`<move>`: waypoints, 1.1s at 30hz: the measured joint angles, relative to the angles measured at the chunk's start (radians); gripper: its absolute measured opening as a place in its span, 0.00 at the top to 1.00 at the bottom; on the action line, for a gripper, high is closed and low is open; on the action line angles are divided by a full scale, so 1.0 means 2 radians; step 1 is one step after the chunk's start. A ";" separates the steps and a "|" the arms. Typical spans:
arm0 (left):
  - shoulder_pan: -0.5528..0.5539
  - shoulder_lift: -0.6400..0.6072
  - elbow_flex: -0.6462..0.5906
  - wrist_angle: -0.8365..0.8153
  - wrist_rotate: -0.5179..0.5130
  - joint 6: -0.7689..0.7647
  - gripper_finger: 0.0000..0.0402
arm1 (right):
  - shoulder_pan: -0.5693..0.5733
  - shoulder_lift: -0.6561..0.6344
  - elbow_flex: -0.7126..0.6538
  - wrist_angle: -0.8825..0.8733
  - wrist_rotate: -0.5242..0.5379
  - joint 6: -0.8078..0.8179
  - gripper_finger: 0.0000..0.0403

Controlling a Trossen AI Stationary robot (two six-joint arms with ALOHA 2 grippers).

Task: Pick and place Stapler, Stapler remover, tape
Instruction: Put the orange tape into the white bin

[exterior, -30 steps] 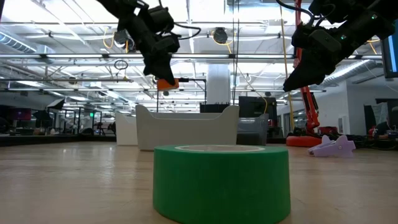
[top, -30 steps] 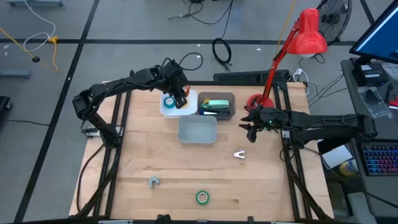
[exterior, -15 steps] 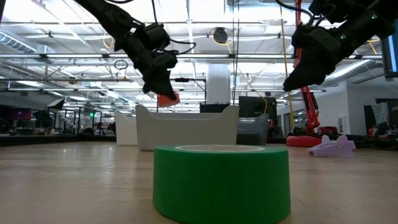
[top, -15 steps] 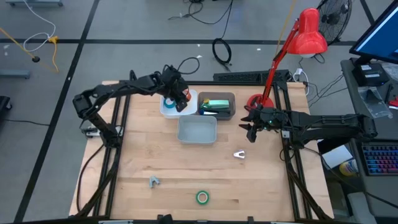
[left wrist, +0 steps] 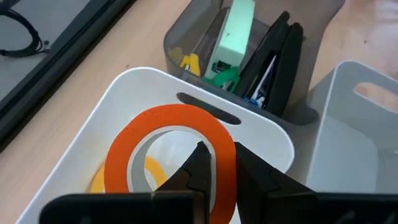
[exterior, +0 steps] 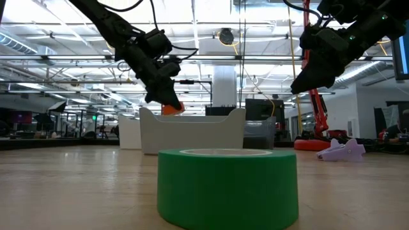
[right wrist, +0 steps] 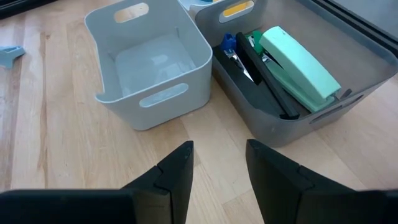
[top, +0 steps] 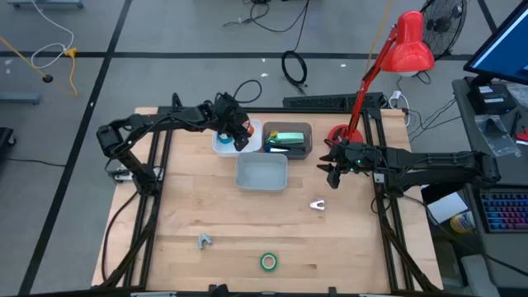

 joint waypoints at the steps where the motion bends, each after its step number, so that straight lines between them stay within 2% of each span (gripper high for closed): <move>1: 0.000 0.000 -0.002 0.002 -0.001 0.000 0.90 | 0.000 0.000 0.000 0.001 0.000 0.000 0.65; 4: -0.001 0.000 -0.009 0.000 -0.003 -0.008 0.90 | 0.000 0.000 0.000 0.001 0.000 0.000 0.65; 7: -0.005 0.000 -0.012 -0.012 -0.028 -0.011 0.90 | 0.000 0.000 0.000 0.001 0.000 0.000 0.65; 15: -0.006 0.000 -0.012 -0.102 -0.059 -0.034 0.90 | 0.000 0.000 0.000 0.001 0.000 0.000 0.65; 21: -0.010 0.000 -0.012 -0.108 -0.037 -0.056 0.90 | 0.000 0.000 0.000 0.001 0.000 0.000 0.65; 33: -0.024 0.000 -0.012 -0.134 -0.032 -0.069 0.90 | 0.000 0.000 0.000 0.001 0.000 -0.001 0.65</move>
